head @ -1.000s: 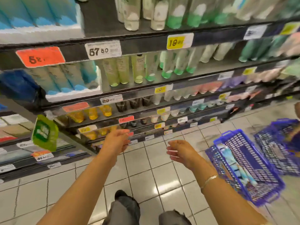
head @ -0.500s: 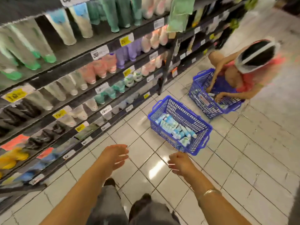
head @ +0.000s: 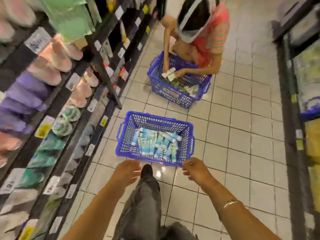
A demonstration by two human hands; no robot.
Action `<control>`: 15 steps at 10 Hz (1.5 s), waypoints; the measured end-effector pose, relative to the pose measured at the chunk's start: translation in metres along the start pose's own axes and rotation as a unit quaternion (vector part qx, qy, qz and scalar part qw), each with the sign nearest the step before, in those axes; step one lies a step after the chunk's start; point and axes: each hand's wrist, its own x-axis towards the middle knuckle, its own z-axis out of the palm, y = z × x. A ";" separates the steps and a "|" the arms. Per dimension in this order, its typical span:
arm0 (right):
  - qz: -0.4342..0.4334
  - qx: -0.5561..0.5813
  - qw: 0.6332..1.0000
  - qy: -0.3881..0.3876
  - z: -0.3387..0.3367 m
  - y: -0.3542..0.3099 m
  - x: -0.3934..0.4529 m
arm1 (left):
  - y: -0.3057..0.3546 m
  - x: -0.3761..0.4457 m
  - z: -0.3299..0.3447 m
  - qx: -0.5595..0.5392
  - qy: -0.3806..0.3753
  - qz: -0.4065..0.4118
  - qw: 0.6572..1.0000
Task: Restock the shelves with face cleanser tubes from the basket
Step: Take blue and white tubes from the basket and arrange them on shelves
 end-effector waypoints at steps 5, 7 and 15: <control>0.118 -0.038 0.992 0.019 0.030 0.012 0.259 | 0.057 0.252 0.037 0.205 -0.027 -0.091 0.974; 0.097 -0.115 0.989 0.011 0.053 0.092 0.389 | -0.020 0.418 0.049 0.291 0.041 -0.121 0.948; 0.076 -0.097 0.986 0.112 0.142 0.246 0.552 | -0.152 0.616 0.046 0.358 0.122 -0.092 0.921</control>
